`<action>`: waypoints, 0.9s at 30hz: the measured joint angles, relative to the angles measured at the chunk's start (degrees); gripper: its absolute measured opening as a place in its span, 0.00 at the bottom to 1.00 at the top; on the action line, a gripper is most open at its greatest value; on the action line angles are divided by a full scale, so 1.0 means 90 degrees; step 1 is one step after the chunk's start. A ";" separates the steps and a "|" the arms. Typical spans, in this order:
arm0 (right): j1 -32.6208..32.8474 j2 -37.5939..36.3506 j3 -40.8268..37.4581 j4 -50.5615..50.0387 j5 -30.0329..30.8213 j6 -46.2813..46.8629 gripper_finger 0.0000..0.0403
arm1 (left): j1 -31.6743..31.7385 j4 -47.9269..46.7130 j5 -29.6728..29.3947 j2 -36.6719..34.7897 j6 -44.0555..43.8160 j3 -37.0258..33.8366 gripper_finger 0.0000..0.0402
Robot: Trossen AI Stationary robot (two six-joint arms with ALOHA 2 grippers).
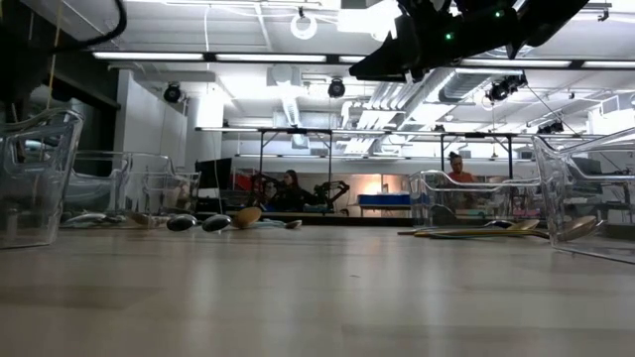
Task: Sort silverware by color (type)
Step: Put the light blue spoon into the bottom left transparent bin
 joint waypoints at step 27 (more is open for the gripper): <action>0.0000 0.0000 -0.0001 0.0085 0.0000 0.0000 0.41 | 0.2721 0.3823 -0.4855 -0.2773 0.9535 0.0138 0.33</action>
